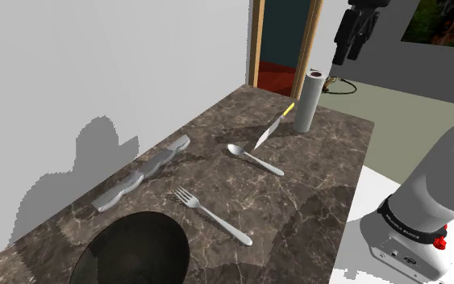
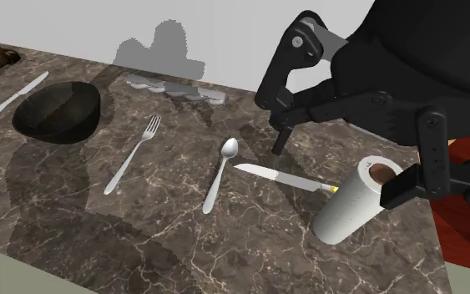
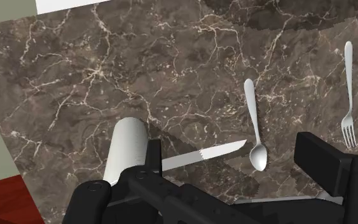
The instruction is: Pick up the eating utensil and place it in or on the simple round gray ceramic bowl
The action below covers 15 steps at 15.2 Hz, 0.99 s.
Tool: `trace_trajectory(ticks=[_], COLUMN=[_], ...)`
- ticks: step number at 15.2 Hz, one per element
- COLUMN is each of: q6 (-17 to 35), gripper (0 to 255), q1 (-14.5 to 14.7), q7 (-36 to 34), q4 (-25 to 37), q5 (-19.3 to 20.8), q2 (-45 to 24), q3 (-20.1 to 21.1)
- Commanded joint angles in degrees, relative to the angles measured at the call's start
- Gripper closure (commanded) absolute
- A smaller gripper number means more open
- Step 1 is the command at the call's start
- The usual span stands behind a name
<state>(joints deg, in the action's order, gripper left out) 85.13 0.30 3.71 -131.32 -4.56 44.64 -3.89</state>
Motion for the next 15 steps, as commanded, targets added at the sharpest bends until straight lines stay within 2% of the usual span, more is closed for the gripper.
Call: trace_trajectory(ticks=[1,8,15], q6=[0.0,13.9,29.0], gripper=[0,0,0], q1=[0.0,2.7,5.3], q7=[0.0,-4.0,-9.0], q4=[0.0,-10.7,-17.8], q5=[0.0,-1.4,-1.9], q2=[0.0,0.4,-4.5], q3=[0.0,8.2,17.1])
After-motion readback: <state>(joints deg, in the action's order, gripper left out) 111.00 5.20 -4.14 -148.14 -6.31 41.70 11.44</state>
